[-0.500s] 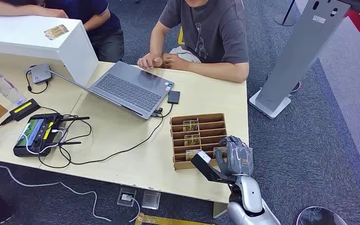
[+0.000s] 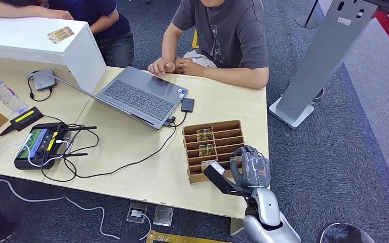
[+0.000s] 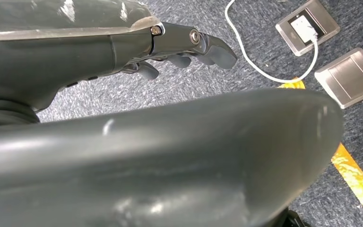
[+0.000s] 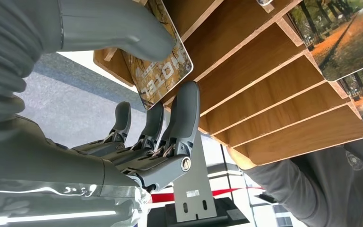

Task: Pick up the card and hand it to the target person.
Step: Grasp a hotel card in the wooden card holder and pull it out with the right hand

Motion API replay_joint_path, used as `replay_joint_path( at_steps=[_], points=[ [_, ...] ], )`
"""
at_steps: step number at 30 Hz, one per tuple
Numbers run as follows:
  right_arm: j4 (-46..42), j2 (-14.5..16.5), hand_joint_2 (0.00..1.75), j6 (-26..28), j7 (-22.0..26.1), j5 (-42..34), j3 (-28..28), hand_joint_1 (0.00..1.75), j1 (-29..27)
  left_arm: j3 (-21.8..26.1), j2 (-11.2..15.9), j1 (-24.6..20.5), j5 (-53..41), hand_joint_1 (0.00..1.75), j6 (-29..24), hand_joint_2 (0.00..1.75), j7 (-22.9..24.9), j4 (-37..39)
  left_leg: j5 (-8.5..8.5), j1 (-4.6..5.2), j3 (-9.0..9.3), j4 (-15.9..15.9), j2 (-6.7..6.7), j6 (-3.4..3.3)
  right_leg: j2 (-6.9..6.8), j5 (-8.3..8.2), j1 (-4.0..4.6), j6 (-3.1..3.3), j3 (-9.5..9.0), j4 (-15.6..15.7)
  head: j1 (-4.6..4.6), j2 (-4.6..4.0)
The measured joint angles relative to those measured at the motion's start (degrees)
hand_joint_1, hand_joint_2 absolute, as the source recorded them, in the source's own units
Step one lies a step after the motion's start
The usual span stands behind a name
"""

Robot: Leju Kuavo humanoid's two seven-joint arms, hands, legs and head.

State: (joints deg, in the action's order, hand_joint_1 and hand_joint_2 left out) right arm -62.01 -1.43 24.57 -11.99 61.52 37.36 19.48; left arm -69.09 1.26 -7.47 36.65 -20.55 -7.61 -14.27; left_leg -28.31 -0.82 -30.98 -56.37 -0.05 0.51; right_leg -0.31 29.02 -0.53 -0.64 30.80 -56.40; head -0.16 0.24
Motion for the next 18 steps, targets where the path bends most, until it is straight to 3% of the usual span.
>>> replay_joint_path(
  at_steps=[10,18],
  points=[
    [0.0,-0.1,1.75,-0.8,-1.7,-0.1,0.5,0.97,0.4,0.0,0.1,0.0,-0.1,0.0,0.0,0.0,0.1,0.0,0.0,0.0,0.12,0.0,0.0,0.0,0.0,0.0,0.0,0.0,-0.11,0.0,0.0,0.0],
    [0.0,-0.1,1.75,-0.9,-1.8,0.1,0.5,1.09,0.5,0.0,0.2,0.0,-0.1,0.0,0.0,0.0,0.1,0.0,0.0,0.0,0.12,0.0,0.0,0.0,0.0,0.0,0.0,0.0,-0.11,0.0,0.02,0.0]
  ],
)
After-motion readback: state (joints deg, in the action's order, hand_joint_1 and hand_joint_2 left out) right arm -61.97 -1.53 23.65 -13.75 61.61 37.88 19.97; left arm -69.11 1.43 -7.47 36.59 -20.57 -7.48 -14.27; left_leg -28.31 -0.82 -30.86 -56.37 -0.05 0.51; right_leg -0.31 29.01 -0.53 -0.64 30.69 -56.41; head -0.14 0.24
